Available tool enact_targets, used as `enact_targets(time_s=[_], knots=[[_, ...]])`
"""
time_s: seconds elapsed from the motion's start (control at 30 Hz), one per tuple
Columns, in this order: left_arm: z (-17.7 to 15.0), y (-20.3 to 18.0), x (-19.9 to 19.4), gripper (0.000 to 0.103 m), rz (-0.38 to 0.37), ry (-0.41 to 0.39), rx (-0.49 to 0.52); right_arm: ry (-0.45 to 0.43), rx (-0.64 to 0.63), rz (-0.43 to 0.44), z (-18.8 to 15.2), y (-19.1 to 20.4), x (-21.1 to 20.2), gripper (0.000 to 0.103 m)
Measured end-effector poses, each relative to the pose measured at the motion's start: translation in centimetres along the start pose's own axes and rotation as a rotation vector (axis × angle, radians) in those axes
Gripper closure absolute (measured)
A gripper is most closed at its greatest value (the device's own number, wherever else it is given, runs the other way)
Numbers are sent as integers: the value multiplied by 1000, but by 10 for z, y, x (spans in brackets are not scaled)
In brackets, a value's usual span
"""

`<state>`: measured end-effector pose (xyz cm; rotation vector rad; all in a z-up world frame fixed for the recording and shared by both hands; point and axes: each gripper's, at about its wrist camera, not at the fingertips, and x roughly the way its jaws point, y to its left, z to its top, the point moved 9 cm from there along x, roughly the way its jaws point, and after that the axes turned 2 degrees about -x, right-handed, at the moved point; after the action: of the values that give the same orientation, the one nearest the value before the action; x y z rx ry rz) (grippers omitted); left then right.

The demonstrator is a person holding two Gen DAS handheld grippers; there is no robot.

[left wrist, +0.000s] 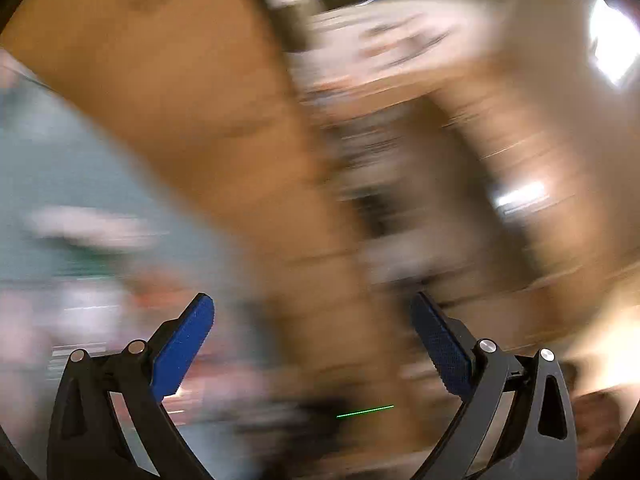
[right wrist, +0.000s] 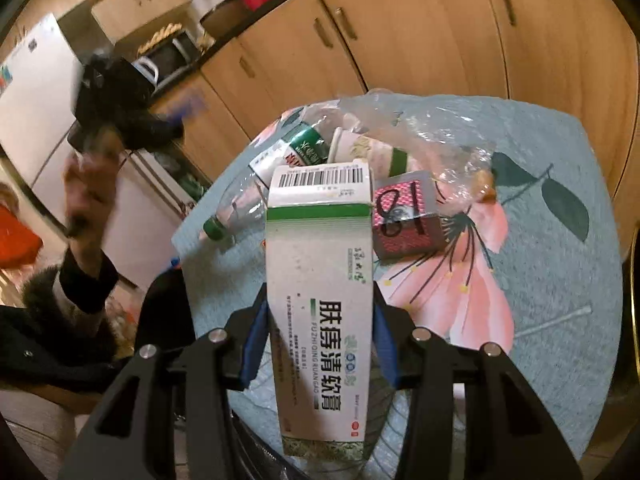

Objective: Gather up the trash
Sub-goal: 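Grasp the clear plastic bottle with the left gripper while the right gripper holds the box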

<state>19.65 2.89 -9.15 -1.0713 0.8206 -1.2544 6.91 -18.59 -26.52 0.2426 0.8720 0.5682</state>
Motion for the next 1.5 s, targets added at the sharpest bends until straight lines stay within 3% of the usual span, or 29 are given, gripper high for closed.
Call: enact_targets(time_s=[0.1, 0.17, 0.27, 0.37, 0.53, 0.6, 0.67, 0.73, 0.77, 0.8, 0.83, 0.9, 0.93, 1.0, 1.13, 1.3, 1.5], knots=[[-9, -62, 44, 8, -188, 97, 52, -16, 19, 9, -1, 2, 2, 56], [-25, -88, 67, 8, -264, 166, 68, -24, 29, 14, -3, 2, -1, 56], [-47, -107, 92, 8, -300, 239, 87, -30, 31, 10, -7, 3, -1, 56], [-55, -107, 93, 8, -261, 243, 115, -38, 38, 6, -7, 4, -4, 56], [-30, -66, 53, 8, -26, 71, 125, -51, 46, 10, -7, 5, -4, 56], [-16, -38, 29, 8, 119, -1, 120, -49, 49, 10, -6, 5, -2, 56], [1, 3, 0, 9, 405, -78, 156, -45, 53, 13, -7, 6, -1, 56], [16, 37, -33, 9, 822, -170, 312, -39, 55, 10, -7, 5, 1, 56], [21, 49, -48, 9, 1087, -200, 458, -37, 56, 10, -7, 5, 2, 56], [21, 56, -52, 8, 1267, -185, 598, -34, 58, 9, -7, 4, 3, 56], [15, 65, -48, 8, 1338, -122, 669, -31, 57, 8, -7, 4, 4, 56], [-6, 93, -28, 8, 1346, 91, 697, -24, 53, 1, -6, 5, 8, 56], [-22, 109, -15, 8, 1283, 214, 661, -21, 48, -4, -6, 6, 10, 56], [-47, 123, 5, 8, 1170, 347, 611, -18, 44, -8, -6, 8, 12, 56], [-60, 131, 9, 8, 1189, 383, 618, -18, 49, -5, -7, 9, 13, 56], [-73, 164, 0, 8, 1344, 452, 626, -31, 58, 3, -8, 6, 10, 56], [-94, 202, -6, 9, 1438, 520, 676, -45, 61, 0, -8, 6, 6, 56]])
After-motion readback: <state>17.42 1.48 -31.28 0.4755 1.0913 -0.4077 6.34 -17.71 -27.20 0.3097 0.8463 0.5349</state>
